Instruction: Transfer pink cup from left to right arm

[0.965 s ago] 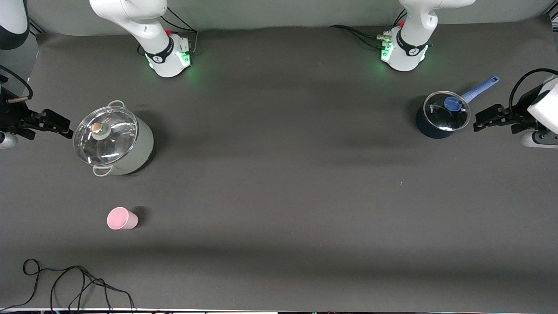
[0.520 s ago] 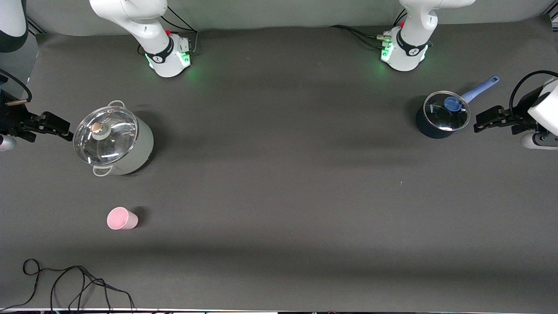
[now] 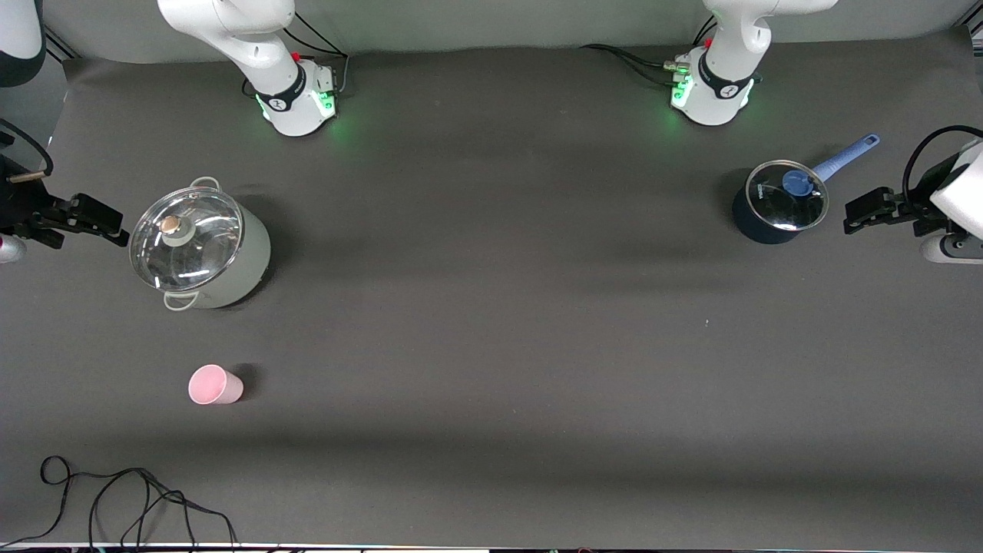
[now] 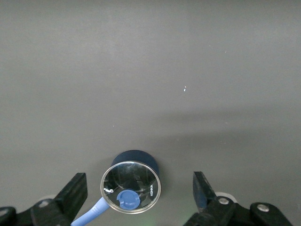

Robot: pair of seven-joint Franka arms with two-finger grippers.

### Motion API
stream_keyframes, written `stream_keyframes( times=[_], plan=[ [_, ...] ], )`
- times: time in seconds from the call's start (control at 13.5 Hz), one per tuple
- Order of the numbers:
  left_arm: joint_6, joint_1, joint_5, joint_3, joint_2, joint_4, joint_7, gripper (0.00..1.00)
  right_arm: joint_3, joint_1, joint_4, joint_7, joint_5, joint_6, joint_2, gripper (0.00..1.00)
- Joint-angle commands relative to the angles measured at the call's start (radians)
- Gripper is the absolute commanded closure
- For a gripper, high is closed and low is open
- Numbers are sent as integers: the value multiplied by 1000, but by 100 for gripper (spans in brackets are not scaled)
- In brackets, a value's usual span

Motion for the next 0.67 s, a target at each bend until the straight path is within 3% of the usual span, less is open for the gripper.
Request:
stream_keyframes(
  times=[0.0, 0.59],
  plan=[
    [-19, -18, 25, 5, 6, 20, -6, 0, -16, 16, 18, 6, 39, -31, -6, 0],
    [-17, -19, 26, 4, -4, 20, -7, 0, -17, 15, 19, 2, 64, -29, 0, 0]
  ],
)
